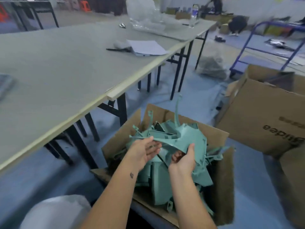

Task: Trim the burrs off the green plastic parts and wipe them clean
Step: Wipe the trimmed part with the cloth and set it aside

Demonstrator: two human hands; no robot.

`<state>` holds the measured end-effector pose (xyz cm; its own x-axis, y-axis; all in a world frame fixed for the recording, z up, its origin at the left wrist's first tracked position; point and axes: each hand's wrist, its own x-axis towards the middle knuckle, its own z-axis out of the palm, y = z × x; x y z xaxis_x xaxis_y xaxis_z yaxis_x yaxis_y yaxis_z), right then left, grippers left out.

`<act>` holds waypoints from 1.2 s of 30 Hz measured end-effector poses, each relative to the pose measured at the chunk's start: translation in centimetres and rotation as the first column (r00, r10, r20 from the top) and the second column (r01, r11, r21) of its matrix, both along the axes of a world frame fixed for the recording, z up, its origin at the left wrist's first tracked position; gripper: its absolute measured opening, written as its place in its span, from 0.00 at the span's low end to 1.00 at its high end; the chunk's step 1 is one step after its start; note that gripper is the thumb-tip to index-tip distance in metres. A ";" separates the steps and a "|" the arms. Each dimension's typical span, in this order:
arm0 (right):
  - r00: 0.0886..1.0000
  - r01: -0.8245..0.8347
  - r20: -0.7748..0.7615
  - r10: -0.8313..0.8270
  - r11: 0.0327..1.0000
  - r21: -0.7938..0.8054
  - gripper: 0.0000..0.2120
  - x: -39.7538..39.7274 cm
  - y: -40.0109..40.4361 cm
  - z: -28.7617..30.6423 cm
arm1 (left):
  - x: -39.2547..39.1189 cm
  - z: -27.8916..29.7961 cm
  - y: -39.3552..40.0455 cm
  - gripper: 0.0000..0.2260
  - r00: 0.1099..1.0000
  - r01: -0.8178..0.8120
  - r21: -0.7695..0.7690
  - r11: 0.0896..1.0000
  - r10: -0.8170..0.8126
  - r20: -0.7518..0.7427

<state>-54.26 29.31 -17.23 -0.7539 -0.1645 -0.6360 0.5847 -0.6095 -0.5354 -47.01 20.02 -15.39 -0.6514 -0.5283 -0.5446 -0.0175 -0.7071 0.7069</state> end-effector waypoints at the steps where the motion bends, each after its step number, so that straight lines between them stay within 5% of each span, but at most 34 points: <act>1: 0.999 0.012 0.037 -0.013 1.000 0.021 0.13 -0.1 0.2 -0.7 | -0.1 -0.7 0.3 0.08 0.999 0.008 0.010 1.000 -0.008 0.035; 5: 0.989 0.039 0.140 -0.050 0.996 0.081 0.14 -0.2 0.2 -2.4 | -0.1 -2.6 0.8 0.10 0.994 0.007 0.068 0.998 -0.014 0.108; 10: 0.981 0.043 0.182 -0.065 0.991 0.127 0.14 0.4 -0.5 -2.9 | 1.0 -3.1 -1.0 0.20 0.997 -0.019 0.210 0.977 0.035 -0.070; 14: 0.990 -0.061 0.141 0.031 0.975 0.215 0.06 2.7 -2.9 -2.0 | 1.1 -2.6 -1.2 0.19 0.999 0.045 -0.028 0.999 -0.045 0.010; 18: 0.950 -0.234 -0.148 0.274 0.942 0.239 0.10 5.4 -6.1 0.1 | 1.6 -0.3 -2.1 0.12 0.989 0.020 -0.237 0.971 0.015 0.145; 23: 0.721 -0.308 -0.505 0.474 0.872 0.379 0.09 8.5 -11.2 5.4 | 4.2 5.3 -6.1 0.09 0.973 0.133 -0.540 0.831 -0.005 0.232; 27: 0.562 -0.398 -0.684 0.465 0.877 0.269 0.10 12.6 -16.9 11.1 | 9.8 10.4 -10.6 0.12 0.982 -0.041 -0.768 0.639 0.165 0.086; 29: 0.456 -0.492 -0.761 0.461 0.843 0.217 0.12 15.7 -19.8 13.5 | 13.7 13.0 -12.4 0.16 0.966 -0.213 -0.758 0.617 0.247 -0.070; 32: 0.215 -0.682 -0.848 0.484 0.696 0.224 0.12 21.6 -23.6 16.2 | 20.5 15.9 -14.9 0.14 0.879 -0.430 -0.725 0.538 0.432 -0.201; 36: -0.196 -0.800 -0.826 0.528 0.401 0.446 0.13 30.6 -27.6 17.4 | 31.3 17.4 -16.6 0.12 0.670 -0.573 -0.745 0.341 0.718 -0.187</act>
<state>-23.63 1.69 0.20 -0.0813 -0.9402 0.3308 0.0690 -0.3364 -0.9392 -15.72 3.40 1.97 0.1226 -0.9784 0.1663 0.0604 0.1746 0.9828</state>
